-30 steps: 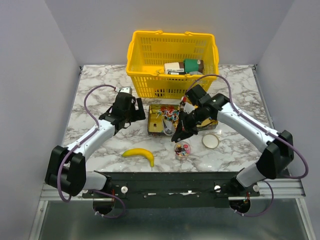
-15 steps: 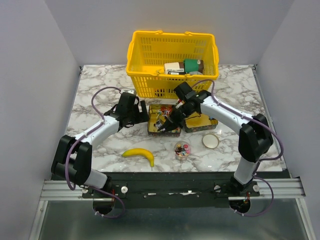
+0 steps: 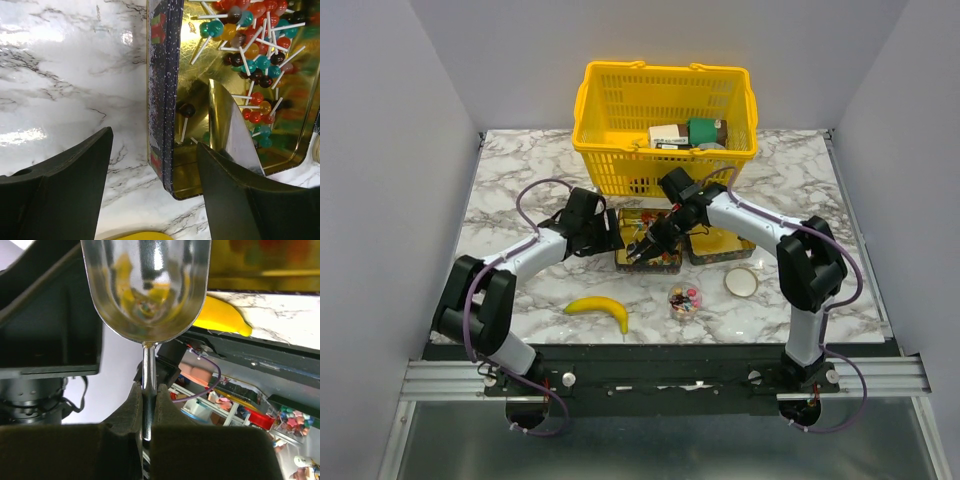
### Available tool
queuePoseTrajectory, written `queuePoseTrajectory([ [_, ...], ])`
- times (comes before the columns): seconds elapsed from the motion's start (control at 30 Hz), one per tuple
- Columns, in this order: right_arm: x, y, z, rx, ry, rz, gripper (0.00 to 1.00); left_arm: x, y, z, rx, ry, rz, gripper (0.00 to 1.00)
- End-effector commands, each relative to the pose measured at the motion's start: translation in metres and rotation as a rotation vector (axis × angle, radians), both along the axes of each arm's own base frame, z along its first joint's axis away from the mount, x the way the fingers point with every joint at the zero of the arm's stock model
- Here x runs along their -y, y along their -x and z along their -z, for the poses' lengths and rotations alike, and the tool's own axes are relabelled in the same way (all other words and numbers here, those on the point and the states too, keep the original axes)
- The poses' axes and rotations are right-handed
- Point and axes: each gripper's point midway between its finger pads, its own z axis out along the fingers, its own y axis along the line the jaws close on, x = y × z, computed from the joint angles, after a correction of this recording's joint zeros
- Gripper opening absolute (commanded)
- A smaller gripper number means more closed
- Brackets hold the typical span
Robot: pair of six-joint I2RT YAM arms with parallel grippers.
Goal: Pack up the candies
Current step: Scoop the fake candies from the storage box.
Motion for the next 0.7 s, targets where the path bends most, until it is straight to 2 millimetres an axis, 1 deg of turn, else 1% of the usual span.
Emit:
queuePoseTrajectory([
  [0.0, 0.002, -0.005, 0.023, -0.043, 0.050, 0.029, 0.01, 0.012, -0.003, -0.004, -0.007, 0.034, 0.028, 0.75],
  [0.03, 0.004, -0.006, 0.026, -0.040, 0.057, 0.030, 0.01, 0.013, -0.002, -0.002, -0.013, 0.036, 0.031, 0.74],
  [0.13, 0.007, -0.011, 0.035, -0.035, 0.083, 0.042, 0.01, 0.015, 0.001, 0.004, -0.037, 0.033, 0.043, 0.66],
  [0.17, 0.008, -0.012, 0.037, -0.032, 0.090, 0.043, 0.01, 0.016, 0.004, 0.008, -0.051, 0.027, 0.048, 0.60],
  [0.23, 0.012, -0.015, 0.042, -0.028, 0.112, 0.056, 0.01, 0.016, 0.007, 0.014, -0.074, 0.016, 0.053, 0.53],
  [0.27, 0.014, -0.016, 0.044, -0.028, 0.117, 0.062, 0.01, 0.016, 0.010, 0.017, -0.092, 0.008, 0.061, 0.47],
  [0.33, 0.018, -0.020, 0.049, -0.022, 0.138, 0.074, 0.01, 0.017, 0.014, 0.023, -0.120, -0.002, 0.074, 0.40],
  [0.37, 0.020, -0.020, 0.052, -0.027, 0.150, 0.080, 0.01, 0.018, 0.018, 0.027, -0.140, -0.001, 0.083, 0.32],
  [0.43, 0.024, -0.024, 0.054, -0.018, 0.167, 0.096, 0.00, 0.019, 0.021, 0.031, -0.161, -0.009, 0.093, 0.24],
  [0.47, 0.027, -0.025, 0.056, -0.020, 0.176, 0.102, 0.00, 0.019, 0.022, 0.032, -0.170, -0.013, 0.093, 0.15],
  [0.5, 0.028, -0.026, 0.058, -0.022, 0.182, 0.109, 0.00, 0.018, 0.022, 0.035, -0.177, -0.018, 0.093, 0.12],
  [0.57, 0.032, -0.028, 0.060, -0.028, 0.195, 0.122, 0.00, 0.017, 0.023, 0.036, -0.181, -0.024, 0.090, 0.05],
  [0.67, 0.038, -0.031, 0.062, -0.032, 0.213, 0.143, 0.00, 0.017, 0.022, 0.035, -0.179, -0.030, 0.086, 0.04],
])
